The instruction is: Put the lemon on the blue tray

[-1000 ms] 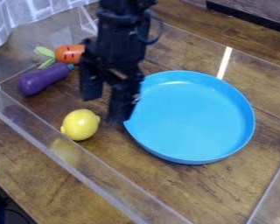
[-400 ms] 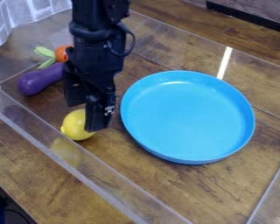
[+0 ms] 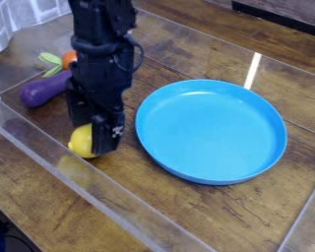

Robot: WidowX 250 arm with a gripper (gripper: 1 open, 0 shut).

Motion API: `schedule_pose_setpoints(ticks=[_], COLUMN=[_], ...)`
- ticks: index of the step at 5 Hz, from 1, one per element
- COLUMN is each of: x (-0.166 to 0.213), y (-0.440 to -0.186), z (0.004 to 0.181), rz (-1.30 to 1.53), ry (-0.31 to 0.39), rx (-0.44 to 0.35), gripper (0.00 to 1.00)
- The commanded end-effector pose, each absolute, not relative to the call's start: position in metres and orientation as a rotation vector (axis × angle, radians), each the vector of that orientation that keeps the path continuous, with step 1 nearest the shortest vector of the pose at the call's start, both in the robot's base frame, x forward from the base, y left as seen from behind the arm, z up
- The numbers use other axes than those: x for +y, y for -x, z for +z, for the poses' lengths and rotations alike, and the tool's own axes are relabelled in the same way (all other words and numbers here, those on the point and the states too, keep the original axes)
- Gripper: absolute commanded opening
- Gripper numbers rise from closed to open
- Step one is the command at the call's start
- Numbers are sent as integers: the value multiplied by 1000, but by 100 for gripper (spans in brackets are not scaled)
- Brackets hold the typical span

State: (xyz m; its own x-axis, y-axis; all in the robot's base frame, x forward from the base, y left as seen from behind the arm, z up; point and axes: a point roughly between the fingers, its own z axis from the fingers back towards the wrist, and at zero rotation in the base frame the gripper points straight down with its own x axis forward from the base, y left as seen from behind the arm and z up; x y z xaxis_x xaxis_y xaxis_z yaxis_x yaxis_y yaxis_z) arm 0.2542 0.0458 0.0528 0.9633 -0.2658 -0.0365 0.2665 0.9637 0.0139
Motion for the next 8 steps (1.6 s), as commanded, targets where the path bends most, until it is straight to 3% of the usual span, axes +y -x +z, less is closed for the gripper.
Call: schedule_pose_setpoints(ticks=[1, 2, 8], x=[53, 54, 67], y=[-262, -264, -270], z=[52, 44, 40], rz=[-262, -264, -270], ry=[-30, -34, -50], rx=[-11, -18, -62], gripper=[100, 0, 0])
